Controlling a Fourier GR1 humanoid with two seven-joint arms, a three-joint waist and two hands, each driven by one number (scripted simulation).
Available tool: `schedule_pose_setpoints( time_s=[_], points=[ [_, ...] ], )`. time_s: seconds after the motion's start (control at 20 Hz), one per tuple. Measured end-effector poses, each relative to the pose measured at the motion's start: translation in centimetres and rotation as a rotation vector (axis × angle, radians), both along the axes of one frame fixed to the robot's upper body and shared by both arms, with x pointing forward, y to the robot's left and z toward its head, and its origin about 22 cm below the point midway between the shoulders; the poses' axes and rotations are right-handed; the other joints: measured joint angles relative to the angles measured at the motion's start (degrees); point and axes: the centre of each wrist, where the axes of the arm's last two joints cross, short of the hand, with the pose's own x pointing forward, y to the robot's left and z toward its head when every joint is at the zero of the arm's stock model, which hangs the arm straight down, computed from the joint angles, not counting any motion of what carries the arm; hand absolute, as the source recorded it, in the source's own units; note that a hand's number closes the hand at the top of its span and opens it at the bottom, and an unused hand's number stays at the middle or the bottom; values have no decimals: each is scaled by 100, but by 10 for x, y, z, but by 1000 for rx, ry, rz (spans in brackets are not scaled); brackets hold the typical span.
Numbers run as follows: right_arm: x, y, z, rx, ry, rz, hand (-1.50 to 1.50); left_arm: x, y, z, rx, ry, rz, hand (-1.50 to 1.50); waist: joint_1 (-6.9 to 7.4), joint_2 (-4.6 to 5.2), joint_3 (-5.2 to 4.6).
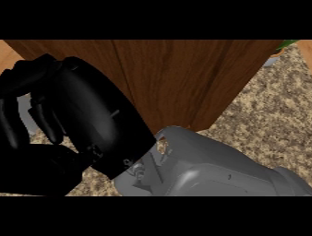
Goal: Pick up the wine, place it into the cabinet and close the cabinet
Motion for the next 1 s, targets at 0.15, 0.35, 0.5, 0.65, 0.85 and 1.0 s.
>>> schedule_pose_setpoints(
  time_s=[0.15, 0.35, 0.5, 0.65, 0.85, 1.0],
  points=[
    [23, 5, 6, -18, -28, -49, 150, -1, 5, -5, 2, -1, 12, -150, -36, -9, 1],
    [56, 4, 8, -30, -11, -89, 150, -2, 0, -4, 3, -2, 15, -150, -63, -11, 4],
    [74, 1, 6, -32, -6, -88, 150, 0, 4, 1, 7, 1, 24, -150, -72, -36, -4],
    [87, -1, 3, -39, -7, -71, 150, 4, 5, 3, 10, 1, 15, -150, -67, -91, -5],
    [98, -6, -4, -36, -24, -41, 150, 5, 3, 1, 14, -4, 16, -150, -54, -170, -12],
    [104, -10, -8, -46, -56, -30, 150, 9, 3, 5, 19, -3, 13, -150, -39, -208, -31]
  ],
)
